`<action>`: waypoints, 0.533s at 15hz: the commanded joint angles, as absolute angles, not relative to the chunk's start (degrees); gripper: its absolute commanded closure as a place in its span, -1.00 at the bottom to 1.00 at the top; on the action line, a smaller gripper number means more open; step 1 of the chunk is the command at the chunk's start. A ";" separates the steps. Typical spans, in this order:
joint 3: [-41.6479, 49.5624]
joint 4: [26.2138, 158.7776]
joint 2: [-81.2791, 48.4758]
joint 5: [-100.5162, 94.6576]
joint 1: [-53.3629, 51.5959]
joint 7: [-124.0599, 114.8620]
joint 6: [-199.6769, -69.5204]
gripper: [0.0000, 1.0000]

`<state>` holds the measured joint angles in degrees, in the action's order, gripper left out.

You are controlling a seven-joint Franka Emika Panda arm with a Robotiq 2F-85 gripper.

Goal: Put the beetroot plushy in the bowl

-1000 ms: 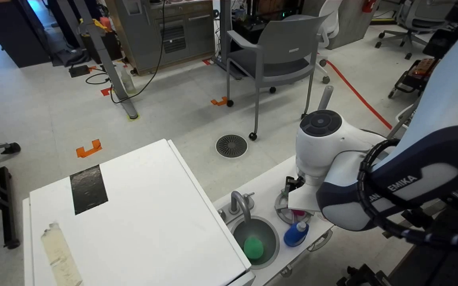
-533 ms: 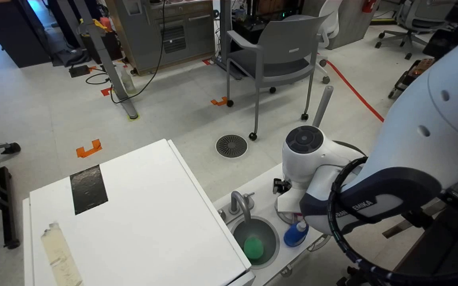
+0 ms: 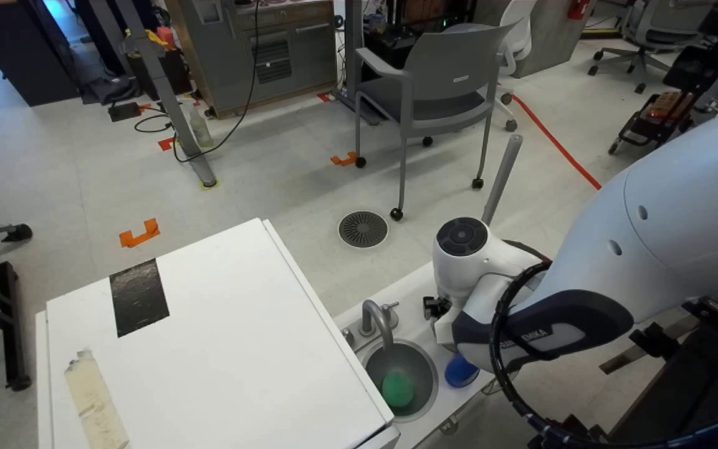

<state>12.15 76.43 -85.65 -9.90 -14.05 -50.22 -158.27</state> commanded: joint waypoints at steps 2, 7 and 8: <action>9.26 72.62 -85.22 -6.72 -11.07 -42.56 -149.20 0.02; 11.37 71.11 -85.64 -6.64 -12.13 -41.31 -148.54 0.75; 11.91 70.97 -85.68 -7.11 -12.32 -40.93 -149.95 0.87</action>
